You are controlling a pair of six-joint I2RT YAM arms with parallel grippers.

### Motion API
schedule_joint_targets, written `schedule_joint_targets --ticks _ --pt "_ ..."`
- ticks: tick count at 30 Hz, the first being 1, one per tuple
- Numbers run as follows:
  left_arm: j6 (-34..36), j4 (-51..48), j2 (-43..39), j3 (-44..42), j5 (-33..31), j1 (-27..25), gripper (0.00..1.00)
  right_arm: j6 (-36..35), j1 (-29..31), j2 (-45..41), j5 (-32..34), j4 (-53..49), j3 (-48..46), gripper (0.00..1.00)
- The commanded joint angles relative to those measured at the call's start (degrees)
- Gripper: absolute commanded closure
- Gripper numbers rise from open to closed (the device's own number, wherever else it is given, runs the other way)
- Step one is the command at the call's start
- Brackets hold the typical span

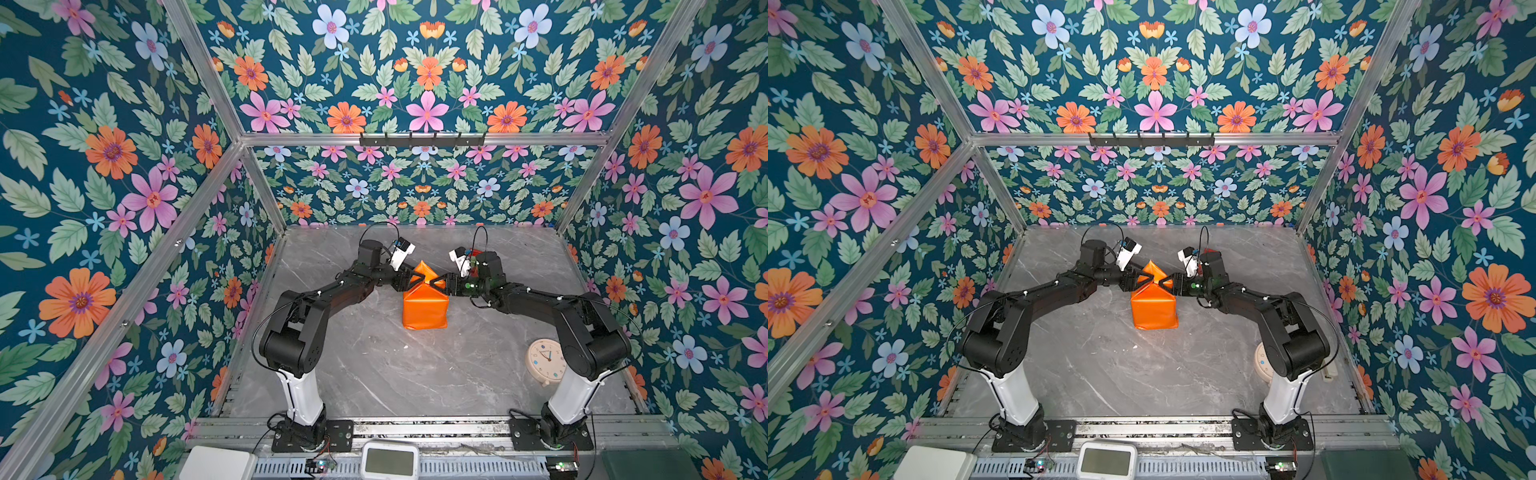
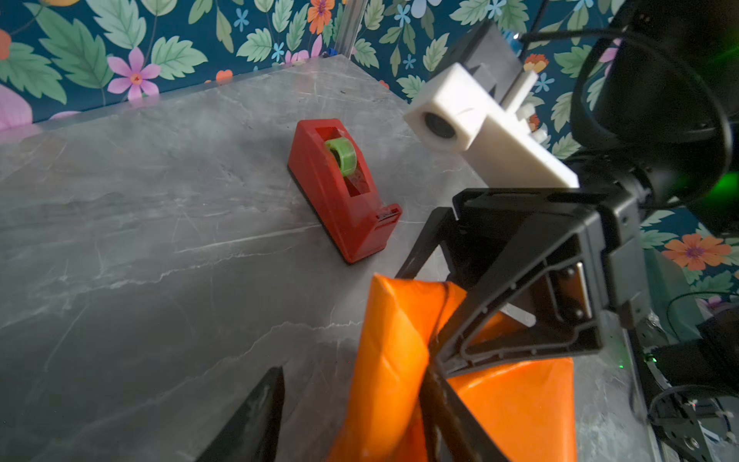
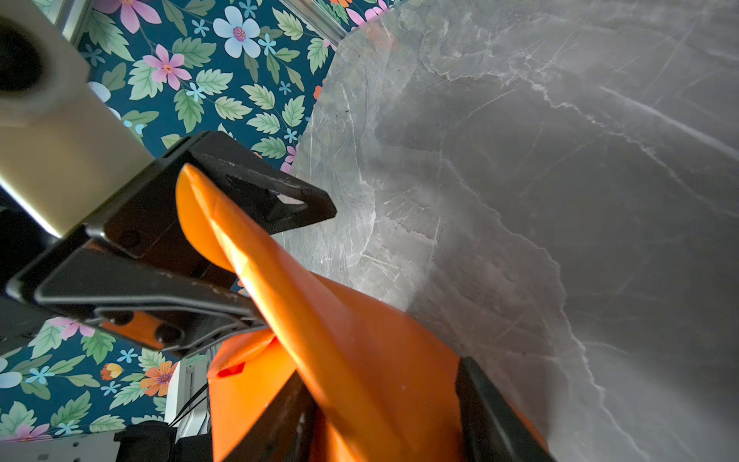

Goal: Wrap the gift box in paper

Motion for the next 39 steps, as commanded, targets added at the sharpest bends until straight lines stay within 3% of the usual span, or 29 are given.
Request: schedule_joint_targets --ticks 1,14,18,22,28,39 --pt "2.19 -0.71 0.26 0.81 3.72 0.10 0.44 -1.31 0.20 0.40 0.16 -6.05 -0.07 0.45" --pt "0.15 0.53 2.82 5.46 8.23 -0.20 0.61 -1.75 0.17 0.03 0.34 -7.16 0.31 0.47" --pt "0.75 0.53 2.70 5.55 8.08 -0.87 0.70 -1.71 0.16 0.01 0.53 -7.55 0.57 0.47" --pt "1.46 1.62 1.37 4.65 7.02 -1.34 0.87 -0.46 0.19 -0.05 1.03 -8.04 0.66 0.47" --pt "4.36 6.14 -3.70 -1.79 1.80 -2.05 1.00 4.44 0.15 -1.33 1.39 -6.69 0.18 0.45" --pt "8.95 9.18 -9.11 -8.45 -10.63 -5.52 1.00 5.62 0.18 -9.80 1.66 -8.69 -3.81 0.37"
